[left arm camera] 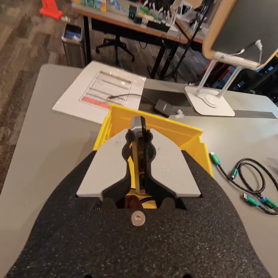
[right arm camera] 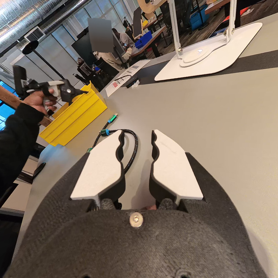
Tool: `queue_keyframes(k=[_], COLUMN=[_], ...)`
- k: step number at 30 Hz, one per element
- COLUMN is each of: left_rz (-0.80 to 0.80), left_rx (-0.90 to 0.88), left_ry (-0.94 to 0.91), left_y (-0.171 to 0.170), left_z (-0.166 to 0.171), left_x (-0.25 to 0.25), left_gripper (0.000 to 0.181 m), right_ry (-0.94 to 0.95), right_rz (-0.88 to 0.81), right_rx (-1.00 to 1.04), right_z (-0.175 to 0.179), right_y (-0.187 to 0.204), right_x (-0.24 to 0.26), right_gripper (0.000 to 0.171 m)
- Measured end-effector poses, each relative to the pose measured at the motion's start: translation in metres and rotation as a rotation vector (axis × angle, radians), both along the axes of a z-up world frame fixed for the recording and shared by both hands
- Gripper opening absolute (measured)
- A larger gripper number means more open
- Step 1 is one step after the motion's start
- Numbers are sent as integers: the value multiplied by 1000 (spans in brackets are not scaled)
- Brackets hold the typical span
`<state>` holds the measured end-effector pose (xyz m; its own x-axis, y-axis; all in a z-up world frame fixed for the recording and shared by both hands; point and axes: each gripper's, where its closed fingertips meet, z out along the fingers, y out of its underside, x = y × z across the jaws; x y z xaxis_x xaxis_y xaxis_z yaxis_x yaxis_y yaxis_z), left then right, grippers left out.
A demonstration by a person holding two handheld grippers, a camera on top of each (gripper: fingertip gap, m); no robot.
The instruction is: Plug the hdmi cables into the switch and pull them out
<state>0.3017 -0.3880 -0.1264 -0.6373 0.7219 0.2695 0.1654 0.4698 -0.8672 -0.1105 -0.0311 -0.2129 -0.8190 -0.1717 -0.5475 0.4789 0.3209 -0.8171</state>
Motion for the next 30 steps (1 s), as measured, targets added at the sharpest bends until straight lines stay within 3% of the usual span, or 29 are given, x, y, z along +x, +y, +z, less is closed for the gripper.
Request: queue_keyframes(k=[1, 6, 12, 17, 19, 22, 27, 30], left_rz=[6, 20, -61, -242, -325, -439, -547, -511], left_rx=[-27, -256, -551, -617, -565, -412, -50, 137], left_ry=[14, 121, 250, 356, 427, 538, 648, 615], left_y=[3, 32, 110, 189, 217, 255, 307, 322], left_z=[12, 109, 230, 270, 265, 232, 127, 53], left_x=[-2, -17, -62, -129, -163, -220, -321, -366], left_gripper=[20, 19, 19, 19, 19, 19, 19, 19], right_ry=[3, 19, 58, 137, 220, 355, 321, 376], right_rz=[0, -2, 3, 5, -1, -3, -97, -190], right_rx=[-2, -15, -32, -65, -84, -160, -371, -371], right_z=[0, 2, 5, 11, 14, 32, 97, 110], right_y=[0, 1, 3, 5, 8, 16, 48, 61], right_x=[0, 1, 4, 8, 6, -3, -37, -60], right_gripper=[35, 35, 35, 35, 36, 37, 33, 29])
